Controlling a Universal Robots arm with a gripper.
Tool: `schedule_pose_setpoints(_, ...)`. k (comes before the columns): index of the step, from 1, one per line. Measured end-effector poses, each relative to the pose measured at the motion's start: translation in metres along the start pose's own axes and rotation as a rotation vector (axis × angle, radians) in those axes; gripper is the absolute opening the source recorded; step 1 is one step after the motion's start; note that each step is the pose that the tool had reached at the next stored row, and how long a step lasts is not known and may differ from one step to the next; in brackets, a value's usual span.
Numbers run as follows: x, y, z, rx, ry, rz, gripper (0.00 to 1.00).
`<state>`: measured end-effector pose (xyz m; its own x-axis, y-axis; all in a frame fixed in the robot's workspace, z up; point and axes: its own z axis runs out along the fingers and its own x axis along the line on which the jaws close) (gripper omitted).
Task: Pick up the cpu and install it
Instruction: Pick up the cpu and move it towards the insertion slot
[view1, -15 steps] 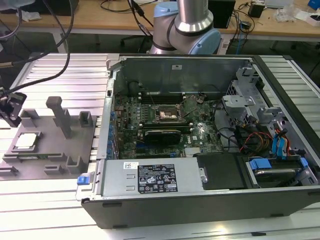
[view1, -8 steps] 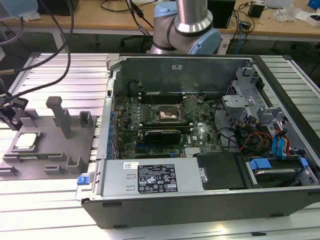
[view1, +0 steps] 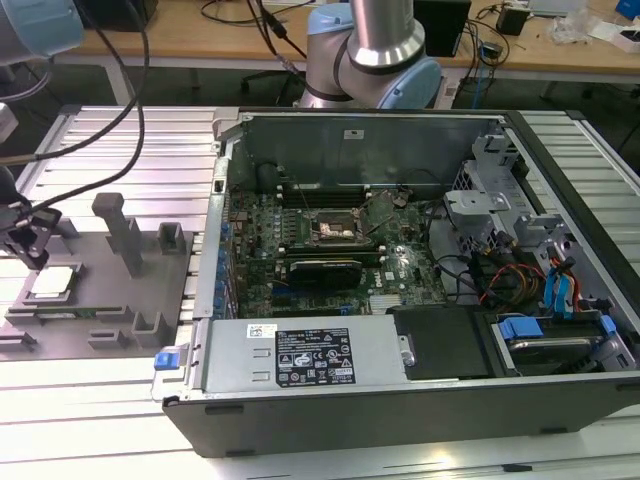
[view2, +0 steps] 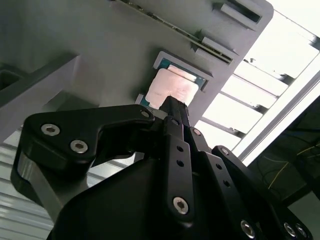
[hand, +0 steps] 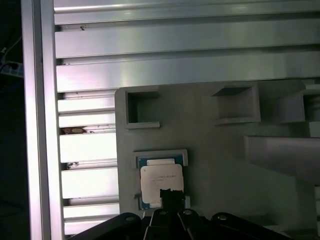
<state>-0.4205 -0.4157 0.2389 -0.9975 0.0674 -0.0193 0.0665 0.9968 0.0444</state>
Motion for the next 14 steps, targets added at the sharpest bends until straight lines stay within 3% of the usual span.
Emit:
schedule_pose_setpoints(6, 0.0031, -0.0007, 0.0117, 0.0, 0.0001, 0.0, 0.11)
schedule_pose_setpoints(10, 0.0049, -0.0013, 0.0236, -0.0001, 0.0006, -0.01, 0.11)
schedule_pose_setpoints(14, 0.0053, -0.0015, 0.0263, -0.0003, 0.0013, -0.024, 0.11)
